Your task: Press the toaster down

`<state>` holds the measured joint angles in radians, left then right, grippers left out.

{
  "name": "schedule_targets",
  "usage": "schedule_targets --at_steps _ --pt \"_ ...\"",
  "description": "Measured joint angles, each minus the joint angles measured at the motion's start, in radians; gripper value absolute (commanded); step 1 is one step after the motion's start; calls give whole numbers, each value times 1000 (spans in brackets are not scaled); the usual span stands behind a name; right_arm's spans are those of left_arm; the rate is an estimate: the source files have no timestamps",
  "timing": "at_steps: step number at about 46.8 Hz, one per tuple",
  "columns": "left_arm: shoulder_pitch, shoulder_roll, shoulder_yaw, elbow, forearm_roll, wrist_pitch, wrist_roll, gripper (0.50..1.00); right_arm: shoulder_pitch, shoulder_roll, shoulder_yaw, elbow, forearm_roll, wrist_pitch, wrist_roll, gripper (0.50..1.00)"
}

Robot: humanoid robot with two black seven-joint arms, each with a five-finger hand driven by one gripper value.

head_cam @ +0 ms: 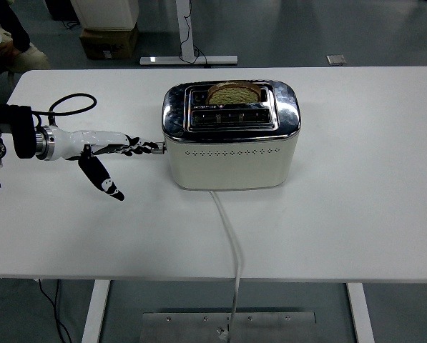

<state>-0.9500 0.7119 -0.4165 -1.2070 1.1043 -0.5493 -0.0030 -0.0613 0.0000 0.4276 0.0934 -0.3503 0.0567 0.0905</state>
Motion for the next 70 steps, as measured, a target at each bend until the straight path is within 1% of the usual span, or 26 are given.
schedule_targets --at_steps 11,18,36,54,65,68,70 --pt "20 -3 0 0 0 5 0 1000 -3 0 0 0 -1 0 0 998" --pt "24 -31 1 0 0 6 0 1000 -3 0 1 0 0 0 -1 1000" --pt "31 -32 1 1 0 6 0 1000 -5 0 1 -1 1 0 -2 1000" --pt "45 -20 1 3 0 8 0 1000 -5 0 0 -1 1 0 -2 998" --pt "60 -11 -1 3 -1 22 0 1000 -5 0 0 -1 1 0 -2 998" --pt "65 2 -1 3 -4 22 0 1000 -5 0 0 -1 1 0 -2 1000" --pt "71 23 -2 2 -9 22 0 1000 -5 0 0 -1 1 0 -2 1000"
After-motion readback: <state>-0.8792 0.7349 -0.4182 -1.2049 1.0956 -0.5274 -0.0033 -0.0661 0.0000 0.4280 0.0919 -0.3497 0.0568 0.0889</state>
